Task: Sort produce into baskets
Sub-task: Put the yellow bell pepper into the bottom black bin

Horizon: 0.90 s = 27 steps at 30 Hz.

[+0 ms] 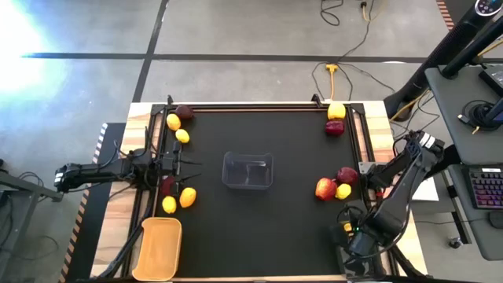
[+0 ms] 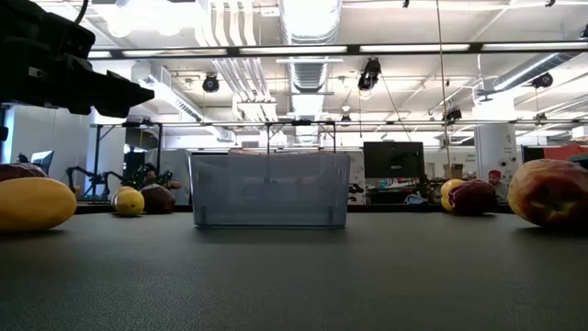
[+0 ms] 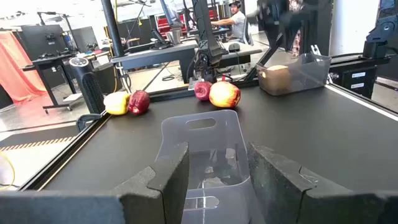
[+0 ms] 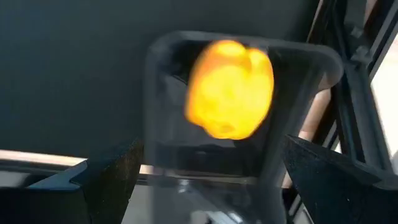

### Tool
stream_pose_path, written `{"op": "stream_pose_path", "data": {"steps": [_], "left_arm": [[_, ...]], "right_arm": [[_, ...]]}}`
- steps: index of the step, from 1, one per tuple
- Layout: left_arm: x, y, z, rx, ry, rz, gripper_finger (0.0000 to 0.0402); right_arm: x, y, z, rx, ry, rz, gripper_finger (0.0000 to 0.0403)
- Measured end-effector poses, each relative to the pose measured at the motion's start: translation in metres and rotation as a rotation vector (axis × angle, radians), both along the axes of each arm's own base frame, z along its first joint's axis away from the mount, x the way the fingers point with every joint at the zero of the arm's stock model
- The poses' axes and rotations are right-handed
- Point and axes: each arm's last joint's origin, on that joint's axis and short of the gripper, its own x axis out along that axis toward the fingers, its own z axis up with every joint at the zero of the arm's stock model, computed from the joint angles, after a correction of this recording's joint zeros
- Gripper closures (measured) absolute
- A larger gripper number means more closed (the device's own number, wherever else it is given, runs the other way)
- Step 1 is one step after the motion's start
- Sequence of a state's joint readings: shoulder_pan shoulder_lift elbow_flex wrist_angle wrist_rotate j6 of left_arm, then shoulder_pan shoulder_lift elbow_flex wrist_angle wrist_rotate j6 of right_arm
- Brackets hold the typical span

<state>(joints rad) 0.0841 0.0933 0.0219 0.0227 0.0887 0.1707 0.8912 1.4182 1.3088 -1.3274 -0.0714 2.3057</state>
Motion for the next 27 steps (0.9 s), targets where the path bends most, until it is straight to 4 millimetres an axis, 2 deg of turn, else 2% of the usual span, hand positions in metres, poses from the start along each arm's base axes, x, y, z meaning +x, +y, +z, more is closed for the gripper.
{"op": "stream_pose_path", "data": {"steps": [4, 7, 9, 15, 18, 22, 27], "left_arm": [[0.0, 0.0, 0.0, 0.0, 0.0, 0.0, 0.0255], [0.0, 0.0, 0.0, 0.0, 0.001, 0.0, 0.0255], [0.0, 0.0, 0.0, 0.0, 0.0, 0.0, 0.0255], [0.0, 0.0, 0.0, 0.0, 0.0, 0.0, 0.0255], [0.0, 0.0, 0.0, 0.0, 0.0, 0.0, 0.0255], [0.0, 0.0, 0.0, 0.0, 0.0, 0.0, 0.0255], [0.0, 0.0, 0.0, 0.0, 0.0, 0.0, 0.0255]], "right_arm": [[0.018, -0.02, 0.039, -0.159, -0.201, -0.057, 0.0033], [0.033, -0.045, 0.06, -0.278, -0.31, -0.135, 0.0033], [0.043, -0.065, 0.069, -0.319, -0.324, -0.162, 0.0033], [0.079, -0.13, 0.074, -0.36, -0.299, -0.119, 0.0033], [0.092, -0.169, 0.073, -0.368, -0.269, -0.131, 0.0033], [0.095, -0.224, 0.072, -0.395, -0.208, -0.126, 0.0032], [0.083, -0.292, 0.068, -0.433, -0.115, -0.146, 0.0032]]}}
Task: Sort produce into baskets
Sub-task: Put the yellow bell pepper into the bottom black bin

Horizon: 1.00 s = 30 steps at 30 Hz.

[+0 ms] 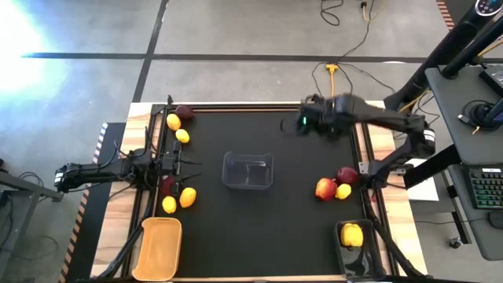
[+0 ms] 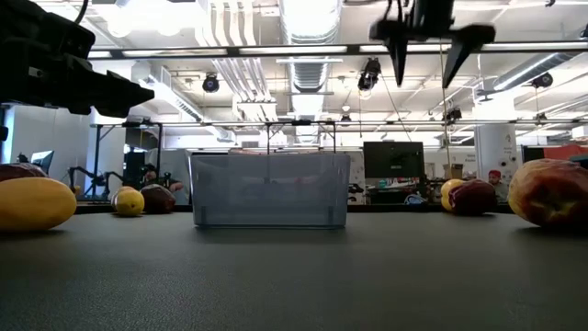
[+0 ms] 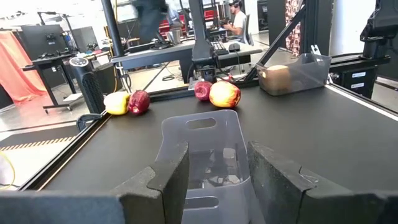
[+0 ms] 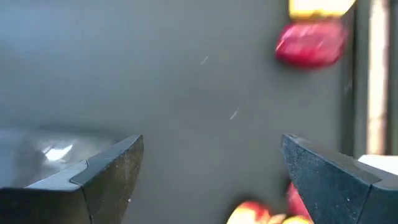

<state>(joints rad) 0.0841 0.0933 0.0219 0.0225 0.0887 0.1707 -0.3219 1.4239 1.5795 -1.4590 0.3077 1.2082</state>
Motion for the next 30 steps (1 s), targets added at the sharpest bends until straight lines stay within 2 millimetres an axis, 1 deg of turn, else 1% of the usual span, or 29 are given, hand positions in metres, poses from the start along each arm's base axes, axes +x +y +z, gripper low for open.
{"op": "stream_pose_path", "data": {"steps": [3, 7, 12, 15, 19, 23, 26, 30], "left_arm": [[0.0, 0.0, 0.0, 0.0, 0.0, 0.0, 0.0255], [0.0, 0.0, 0.0, 0.0, 0.0, 0.0, 0.0255], [0.0, 0.0, 0.0, 0.0, 0.0, 0.0, 0.0255], [0.0, 0.0, 0.0, 0.0, 0.0, 0.0, 0.0255], [0.0, 0.0, 0.0, 0.0, 0.0, 0.0, 0.0255], [0.0, 0.0, 0.0, 0.0, 0.0, 0.0, 0.0255], [0.0, 0.0, 0.0, 0.0, 0.0, 0.0, 0.0255], [0.0, 0.0, 0.0, 0.0, 0.0, 0.0, 0.0255]], "right_arm": [[-0.012, -0.037, -0.005, -0.015, 0.077, -0.006, 0.0032], [-0.027, -0.086, -0.021, -0.009, 0.217, 0.023, 0.0032], [-0.045, -0.148, -0.05, 0.044, 0.304, 0.019, 0.0032], [-0.054, -0.176, -0.071, 0.115, 0.34, 0.048, 0.0032], [-0.065, -0.201, -0.097, 0.229, 0.344, 0.074, 0.0032], [-0.072, -0.22, -0.117, 0.256, 0.364, 0.139, 0.0032], [-0.077, -0.227, -0.128, 0.301, 0.362, 0.173, 0.0032], [-0.084, -0.23, -0.135, 0.342, 0.357, 0.147, 0.0032]]}}
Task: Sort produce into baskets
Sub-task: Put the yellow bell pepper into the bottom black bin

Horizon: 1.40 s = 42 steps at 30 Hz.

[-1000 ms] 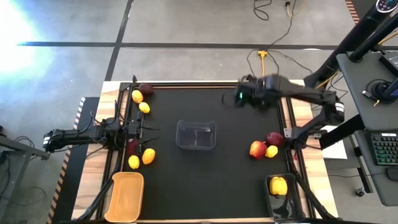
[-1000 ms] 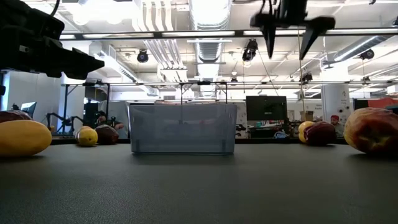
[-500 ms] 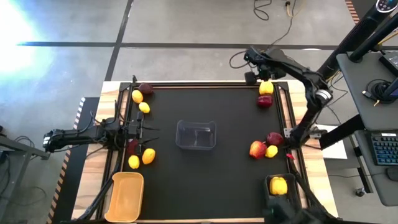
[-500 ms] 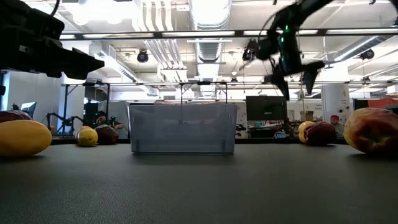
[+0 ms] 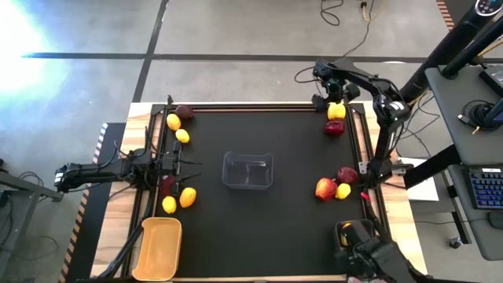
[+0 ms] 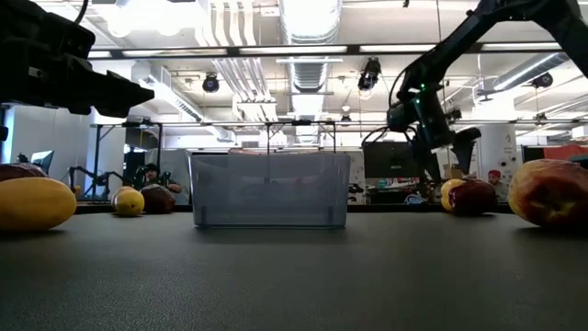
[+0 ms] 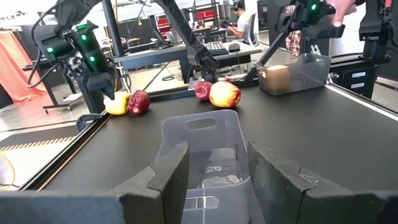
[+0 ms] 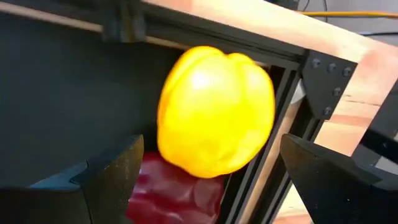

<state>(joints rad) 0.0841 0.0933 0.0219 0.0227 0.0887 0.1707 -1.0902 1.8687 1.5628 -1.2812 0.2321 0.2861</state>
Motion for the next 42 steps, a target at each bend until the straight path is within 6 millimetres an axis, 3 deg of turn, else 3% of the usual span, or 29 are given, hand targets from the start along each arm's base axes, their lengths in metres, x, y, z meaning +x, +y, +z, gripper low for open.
{"op": "stream_pose_path", "data": {"steps": [14, 36, 42], "left_arm": [[0.0, 0.0, 0.0, 0.0, 0.001, 0.0, 0.0255], [0.0, 0.0, 0.0, 0.0, 0.0, 0.0, 0.0255], [0.0, 0.0, 0.0, 0.0, 0.0, 0.0, 0.0255]], "right_arm": [[-0.004, -0.008, -0.003, -0.089, -0.035, -0.193, 0.0033], [-0.002, 0.0, -0.027, -0.133, 0.015, -0.261, 0.0032], [0.0, 0.006, -0.036, -0.031, -0.093, -0.271, 0.0032]]}}
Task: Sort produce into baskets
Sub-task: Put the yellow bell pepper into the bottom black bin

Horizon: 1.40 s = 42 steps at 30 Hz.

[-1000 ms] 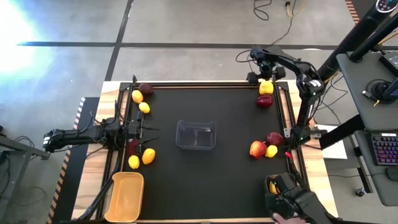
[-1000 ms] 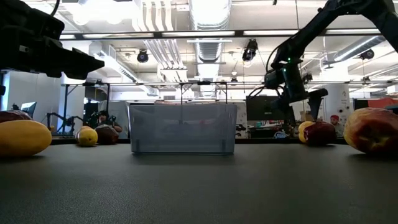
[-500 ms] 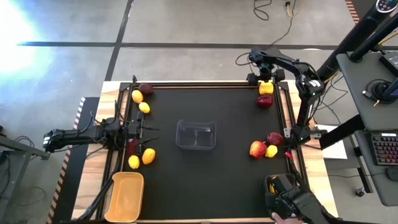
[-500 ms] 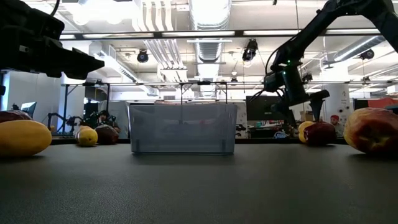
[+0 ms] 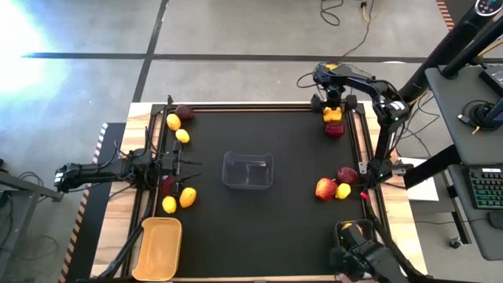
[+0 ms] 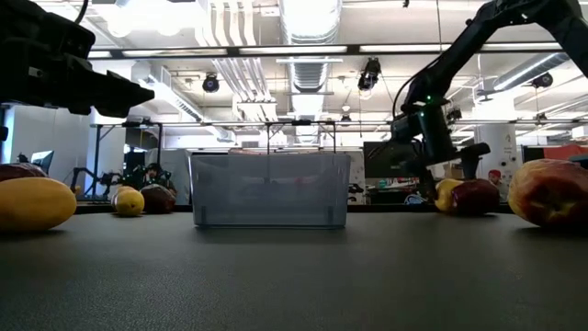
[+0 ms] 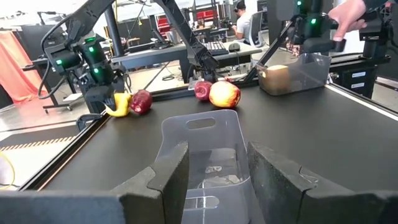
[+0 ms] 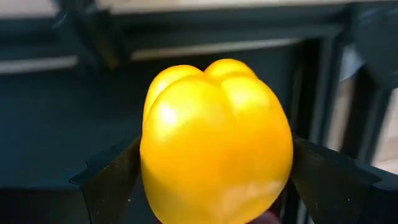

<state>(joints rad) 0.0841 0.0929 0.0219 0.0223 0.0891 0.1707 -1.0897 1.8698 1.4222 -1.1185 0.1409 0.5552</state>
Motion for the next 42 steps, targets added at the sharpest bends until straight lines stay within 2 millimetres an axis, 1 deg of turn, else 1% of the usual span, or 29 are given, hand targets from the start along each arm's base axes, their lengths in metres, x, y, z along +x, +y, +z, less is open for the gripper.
{"op": "stream_pose_path", "data": {"steps": [5, 8, 10, 15, 17, 21, 23, 25, 26, 28, 31, 34, 36, 38, 42], "left_arm": [[0.0, 0.0, 0.0, 0.0, 0.0, 0.0, 0.0255], [0.0, 0.0, 0.0, 0.0, 0.0, 0.0, 0.0255], [0.0, 0.0, 0.0, 0.0, 0.0, 0.0, 0.0255], [0.0, 0.0, 0.0, 0.0, 0.0, 0.0, 0.0255], [0.0, 0.0, 0.0, 0.0, 0.001, 0.0, 0.0255], [0.0, 0.0, 0.0, 0.0, 0.0, 0.0, 0.0255], [0.0, 0.0, 0.0, 0.0, 0.0, 0.0, 0.0255], [0.0, 0.0, 0.0, 0.0, 0.001, 0.0, 0.0255], [0.0, 0.0, 0.0, 0.0, 0.0, 0.0, 0.0255], [0.0, 0.0, 0.0, 0.0, 0.0, 0.0, 0.0255], [0.0, 0.0, 0.0, 0.0, 0.0, 0.0, 0.0255], [0.0, 0.0, 0.0, 0.0, 0.001, 0.0, 0.0255], [0.0, 0.0, 0.0, 0.0, 0.0, 0.0, 0.0255], [0.0, 0.0, 0.0, 0.0, 0.0, 0.0, 0.0255], [0.0, 0.0, 0.0, 0.0, 0.0, 0.0, 0.0255]], "right_arm": [[0.015, 0.007, 0.001, 0.035, -0.079, 0.038, 0.0032], [0.025, 0.011, 0.001, 0.066, -0.156, 0.073, 0.0032], [0.031, 0.013, -0.001, 0.063, -0.193, 0.091, 0.0032], [0.041, 0.019, -0.012, 0.022, -0.22, 0.084, 0.0035], [0.043, 0.02, -0.013, 0.012, -0.224, 0.081, 0.0044], [0.053, 0.024, -0.012, -0.014, -0.235, 0.086, 0.0075], [0.06, 0.026, -0.01, -0.023, -0.245, 0.098, 0.0086], [0.07, 0.03, -0.004, -0.03, -0.261, 0.114, 0.0086], [0.077, 0.034, 0.001, -0.04, -0.27, 0.135, 0.0086], [0.093, 0.044, 0.021, -0.085, -0.31, 0.199, 0.0086], [0.119, 0.07, 0.053, -0.14, -0.37, 0.315, 0.0086], [0.141, 0.11, 0.083, -0.175, -0.423, 0.441, 0.0085], [0.153, 0.143, 0.102, -0.213, -0.453, 0.521, 0.0085], [0.161, 0.179, 0.114, -0.231, -0.463, 0.608, 0.0085], [0.173, 0.258, 0.123, -0.215, -0.474, 0.756, 0.0085]]}}
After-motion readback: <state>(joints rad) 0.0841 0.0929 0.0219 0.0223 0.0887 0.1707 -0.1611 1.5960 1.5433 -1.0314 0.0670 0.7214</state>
